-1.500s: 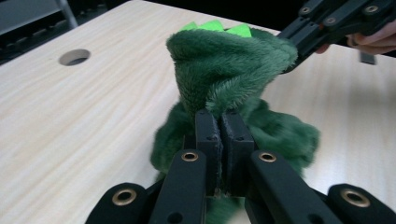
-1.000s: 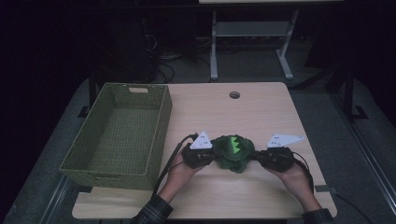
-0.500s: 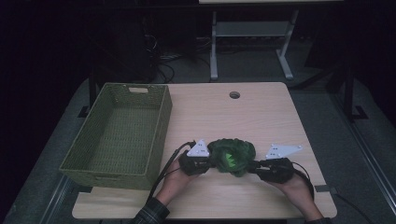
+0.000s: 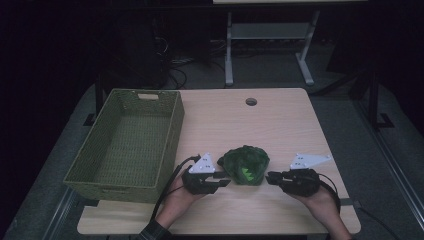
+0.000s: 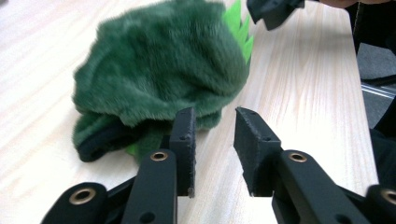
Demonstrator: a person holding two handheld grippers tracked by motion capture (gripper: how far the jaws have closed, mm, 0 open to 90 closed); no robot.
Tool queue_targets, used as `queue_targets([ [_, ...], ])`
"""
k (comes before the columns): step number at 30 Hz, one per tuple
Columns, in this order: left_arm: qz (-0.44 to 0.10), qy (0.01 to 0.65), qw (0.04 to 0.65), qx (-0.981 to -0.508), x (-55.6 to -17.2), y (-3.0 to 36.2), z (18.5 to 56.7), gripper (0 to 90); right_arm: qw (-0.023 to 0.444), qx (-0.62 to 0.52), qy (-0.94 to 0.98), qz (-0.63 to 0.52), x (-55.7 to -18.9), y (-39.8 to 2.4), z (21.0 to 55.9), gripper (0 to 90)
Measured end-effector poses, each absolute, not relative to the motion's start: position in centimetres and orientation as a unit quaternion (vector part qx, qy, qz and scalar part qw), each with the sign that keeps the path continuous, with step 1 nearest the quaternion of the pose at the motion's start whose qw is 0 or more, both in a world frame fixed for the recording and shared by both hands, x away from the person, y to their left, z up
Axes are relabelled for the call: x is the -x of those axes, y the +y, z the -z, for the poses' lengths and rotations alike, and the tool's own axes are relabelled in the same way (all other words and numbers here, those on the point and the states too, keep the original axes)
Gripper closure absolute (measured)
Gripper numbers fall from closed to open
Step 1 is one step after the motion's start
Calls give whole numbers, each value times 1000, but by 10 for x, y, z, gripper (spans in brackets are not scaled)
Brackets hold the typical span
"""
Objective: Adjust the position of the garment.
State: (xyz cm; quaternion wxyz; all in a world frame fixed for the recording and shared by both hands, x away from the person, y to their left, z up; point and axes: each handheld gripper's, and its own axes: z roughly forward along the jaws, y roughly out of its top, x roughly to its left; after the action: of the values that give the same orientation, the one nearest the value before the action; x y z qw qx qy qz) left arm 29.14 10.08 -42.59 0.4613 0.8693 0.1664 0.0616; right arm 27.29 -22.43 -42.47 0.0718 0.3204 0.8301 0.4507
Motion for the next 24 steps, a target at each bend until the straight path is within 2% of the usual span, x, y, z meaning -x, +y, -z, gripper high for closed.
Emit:
queue_targets([
  [4,-74,175,465,-864,-302,95,413,833,87,-331,822,-456,-291,-219,408,838],
  [7,-84,182,468,-861,-315,87,405,883,95,-334,823,-450,-306,-213,403,874],
  [14,-77,202,434,-875,-337,72,420,896,78,-348,841,-408,-328,-201,419,899],
  [24,-39,189,415,-889,-323,64,447,897,50,-346,864,-363,-319,-197,441,900],
])
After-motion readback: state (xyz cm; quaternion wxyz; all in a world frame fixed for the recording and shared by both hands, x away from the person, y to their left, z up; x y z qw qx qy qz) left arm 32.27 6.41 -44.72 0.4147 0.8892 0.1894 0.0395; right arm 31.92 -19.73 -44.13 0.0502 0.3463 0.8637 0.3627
